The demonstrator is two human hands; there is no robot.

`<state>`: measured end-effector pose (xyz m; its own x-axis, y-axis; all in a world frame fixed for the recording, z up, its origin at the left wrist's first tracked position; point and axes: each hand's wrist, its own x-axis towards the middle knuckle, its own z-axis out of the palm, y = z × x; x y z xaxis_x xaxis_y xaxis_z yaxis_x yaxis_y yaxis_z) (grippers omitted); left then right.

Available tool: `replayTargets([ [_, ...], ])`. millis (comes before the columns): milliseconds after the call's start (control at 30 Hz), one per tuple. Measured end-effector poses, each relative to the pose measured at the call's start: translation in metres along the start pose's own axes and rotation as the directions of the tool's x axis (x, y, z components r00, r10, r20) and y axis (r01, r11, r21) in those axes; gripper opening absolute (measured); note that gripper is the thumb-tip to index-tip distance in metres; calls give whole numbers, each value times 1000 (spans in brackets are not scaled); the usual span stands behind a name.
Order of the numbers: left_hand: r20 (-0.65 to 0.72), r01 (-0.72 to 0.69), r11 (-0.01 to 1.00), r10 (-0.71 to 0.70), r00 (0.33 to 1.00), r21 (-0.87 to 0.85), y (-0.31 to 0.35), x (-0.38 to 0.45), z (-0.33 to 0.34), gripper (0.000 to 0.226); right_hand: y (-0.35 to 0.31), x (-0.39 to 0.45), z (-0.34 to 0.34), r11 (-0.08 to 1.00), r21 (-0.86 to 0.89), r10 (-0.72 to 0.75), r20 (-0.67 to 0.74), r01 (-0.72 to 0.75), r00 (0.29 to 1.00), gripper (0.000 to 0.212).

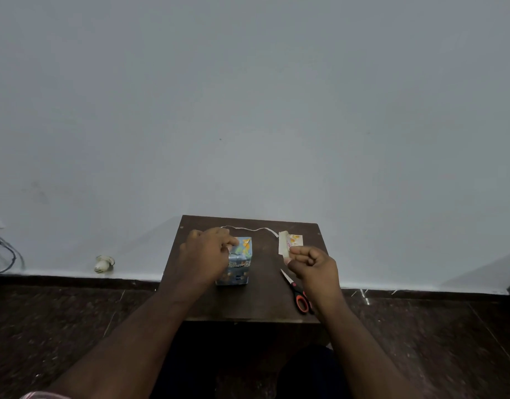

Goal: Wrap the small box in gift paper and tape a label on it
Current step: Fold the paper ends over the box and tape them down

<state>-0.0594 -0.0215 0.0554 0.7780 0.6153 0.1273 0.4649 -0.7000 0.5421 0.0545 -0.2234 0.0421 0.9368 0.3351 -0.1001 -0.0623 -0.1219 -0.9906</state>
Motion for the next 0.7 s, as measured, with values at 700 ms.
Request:
replayTargets([
  [700,32,48,638,-36,999,-768,33,-102,-41,43,-60,-92,23,992,122,-44,254,13,966,8],
])
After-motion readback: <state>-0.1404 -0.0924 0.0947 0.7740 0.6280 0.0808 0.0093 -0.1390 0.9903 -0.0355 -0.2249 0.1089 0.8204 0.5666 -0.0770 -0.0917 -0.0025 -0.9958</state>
